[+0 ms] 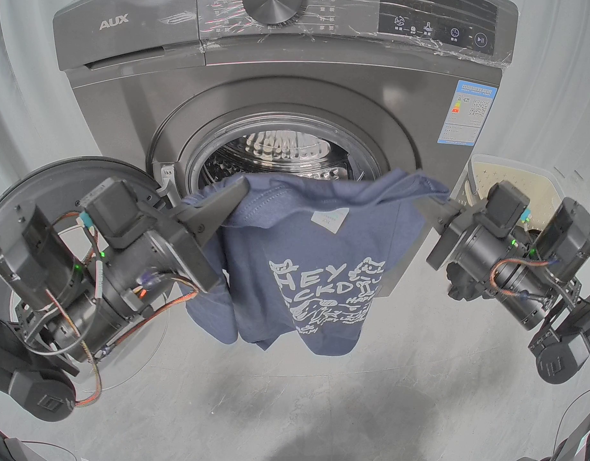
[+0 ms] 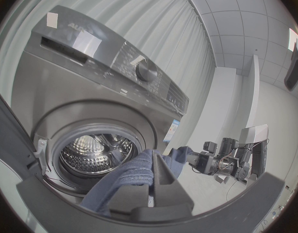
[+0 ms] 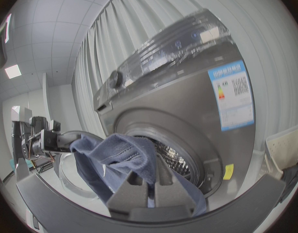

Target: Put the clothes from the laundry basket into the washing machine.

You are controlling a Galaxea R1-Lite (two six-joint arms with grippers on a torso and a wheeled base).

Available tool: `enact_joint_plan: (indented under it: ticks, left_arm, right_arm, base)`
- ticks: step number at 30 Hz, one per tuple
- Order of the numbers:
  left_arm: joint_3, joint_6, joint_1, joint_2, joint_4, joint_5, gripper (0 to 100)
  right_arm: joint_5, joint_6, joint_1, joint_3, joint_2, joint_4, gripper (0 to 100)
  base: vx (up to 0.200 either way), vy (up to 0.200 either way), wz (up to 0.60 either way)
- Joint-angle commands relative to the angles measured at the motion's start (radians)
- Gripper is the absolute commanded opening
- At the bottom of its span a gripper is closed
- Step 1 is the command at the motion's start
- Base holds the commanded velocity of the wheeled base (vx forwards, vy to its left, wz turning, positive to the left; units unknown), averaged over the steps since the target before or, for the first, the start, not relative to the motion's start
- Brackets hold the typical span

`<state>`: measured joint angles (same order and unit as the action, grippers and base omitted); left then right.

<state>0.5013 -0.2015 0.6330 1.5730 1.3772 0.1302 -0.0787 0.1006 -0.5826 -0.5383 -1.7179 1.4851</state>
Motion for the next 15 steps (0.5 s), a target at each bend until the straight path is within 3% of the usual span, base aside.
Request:
enact_joint_plan:
  ticks: [1, 2, 3, 9, 15]
  left_arm:
    - [0.049, 0.020, 0.048, 0.113, 0.003, -0.020, 0]
    - [0.059, 0.020, 0.050, 0.124, 0.005, -0.021, 0]
    - [0.068, 0.017, 0.050, 0.134, 0.005, -0.018, 0]
    - [0.161, 0.014, 0.050, 0.168, -0.012, -0.020, 0]
    - [0.192, 0.013, 0.050, 0.174, -0.004, -0.021, 0]
  right_arm:
    - [0.004, 0.001, -0.033, 0.074, -0.097, 0.009, 0]
    - [0.004, 0.001, -0.046, 0.089, -0.104, 0.009, 0]
    - [0.002, 0.002, -0.066, 0.116, -0.118, 0.009, 100]
    - [-0.015, 0.001, -0.129, 0.251, -0.170, 0.011, 100]
    - [-0.072, -0.004, -0.137, 0.328, -0.178, 0.015, 100]
  base:
    - [0.000, 0.000, 0.00]
    - [0.000, 0.000, 0.00]
    - [0.000, 0.000, 0.00]
    - [0.000, 0.000, 0.00]
    - [0.000, 0.000, 0.00]
